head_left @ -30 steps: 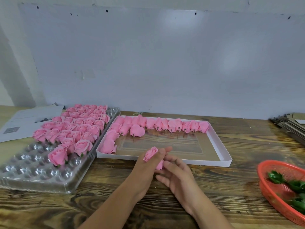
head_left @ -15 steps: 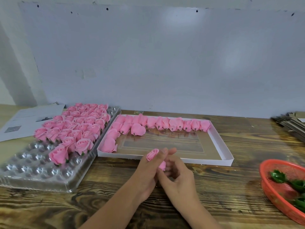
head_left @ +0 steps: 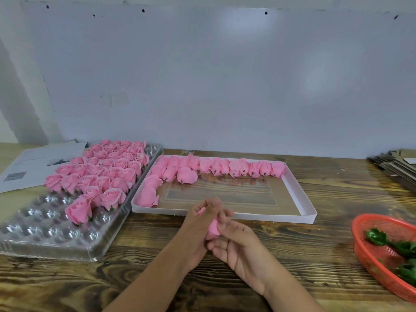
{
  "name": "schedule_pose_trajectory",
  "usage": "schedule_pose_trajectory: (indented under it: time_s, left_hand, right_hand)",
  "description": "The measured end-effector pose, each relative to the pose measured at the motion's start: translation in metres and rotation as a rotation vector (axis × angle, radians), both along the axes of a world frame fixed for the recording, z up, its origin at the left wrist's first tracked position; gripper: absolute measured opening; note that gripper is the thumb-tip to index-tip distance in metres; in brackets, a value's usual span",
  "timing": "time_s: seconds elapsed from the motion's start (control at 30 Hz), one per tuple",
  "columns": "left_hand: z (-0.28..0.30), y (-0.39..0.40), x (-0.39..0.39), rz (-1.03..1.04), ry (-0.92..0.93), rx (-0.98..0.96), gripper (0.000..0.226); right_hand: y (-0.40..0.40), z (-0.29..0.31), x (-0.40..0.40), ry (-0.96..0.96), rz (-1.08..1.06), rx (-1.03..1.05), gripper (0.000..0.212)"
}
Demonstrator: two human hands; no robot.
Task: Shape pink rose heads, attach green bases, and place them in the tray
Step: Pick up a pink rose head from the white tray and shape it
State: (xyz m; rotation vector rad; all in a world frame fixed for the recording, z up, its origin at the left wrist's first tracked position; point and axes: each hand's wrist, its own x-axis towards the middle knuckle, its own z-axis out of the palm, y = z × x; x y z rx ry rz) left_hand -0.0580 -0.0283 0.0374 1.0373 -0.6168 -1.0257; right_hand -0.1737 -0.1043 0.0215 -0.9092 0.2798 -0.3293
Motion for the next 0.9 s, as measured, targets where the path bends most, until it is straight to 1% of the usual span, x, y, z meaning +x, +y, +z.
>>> schedule_pose_trajectory:
  time_s: [0.03, 0.07, 0.1, 0.13, 0.17, 0.2, 0.3, 0.4, 0.47, 0.6, 0.7, 0.73, 0.8, 0.9]
  left_hand:
    - [0.001, -0.001, -0.001, 0.027, 0.02, 0.007, 0.047]
    - [0.002, -0.003, -0.002, 0.068, 0.063, 0.015, 0.044]
    - [0.003, -0.004, -0.002, 0.113, 0.122, 0.023, 0.041]
    - [0.003, -0.006, -0.002, 0.152, 0.181, 0.029, 0.039]
    - [0.003, -0.007, -0.003, 0.18, 0.228, 0.036, 0.037]
    - [0.002, -0.007, -0.003, 0.2, 0.266, 0.042, 0.035]
    - [0.001, -0.008, -0.006, 0.218, 0.372, 0.013, 0.031]
    - [-0.001, -0.011, -0.008, 0.177, 0.349, -0.02, 0.032]
    - [-0.003, -0.012, -0.008, 0.167, 0.273, -0.045, 0.033]
    - [-0.002, -0.008, -0.004, 0.103, 0.055, -0.085, 0.039]
    - [0.001, -0.001, 0.003, 0.022, -0.122, -0.117, 0.018]
    - [0.001, 0.0, 0.005, 0.02, -0.194, -0.121, 0.016]
    - [0.0, 0.002, 0.007, 0.037, -0.329, -0.109, 0.018]
    - [-0.002, 0.002, 0.007, 0.051, -0.428, -0.109, 0.022]
  right_hand:
    - [0.002, -0.002, 0.001, 0.036, -0.046, -0.093, 0.023]
    - [0.004, -0.004, 0.002, 0.101, -0.12, -0.267, 0.017]
    - [0.007, -0.006, 0.003, 0.186, -0.214, -0.492, 0.019]
    - [0.01, -0.009, 0.004, 0.26, -0.289, -0.719, 0.03]
    - [0.013, -0.011, 0.004, 0.298, -0.327, -0.892, 0.042]
    - [0.016, -0.011, 0.004, 0.302, -0.355, -0.985, 0.048]
    - [0.017, -0.015, 0.007, 0.21, -0.464, -1.067, 0.046]
    - [0.016, -0.017, 0.007, 0.173, -0.555, -1.021, 0.051]
    - [0.016, -0.015, 0.008, 0.152, -0.569, -0.886, 0.049]
    - [0.008, -0.004, 0.005, 0.048, -0.557, -0.571, 0.032]
    - [0.0, 0.0, 0.002, 0.026, -0.53, -0.351, 0.019]
    - [-0.002, 0.0, 0.001, 0.031, -0.534, -0.304, 0.017]
    - [-0.005, 0.0, 0.001, 0.039, -0.548, -0.257, 0.017]
    - [-0.006, 0.0, 0.001, 0.039, -0.542, -0.252, 0.019]
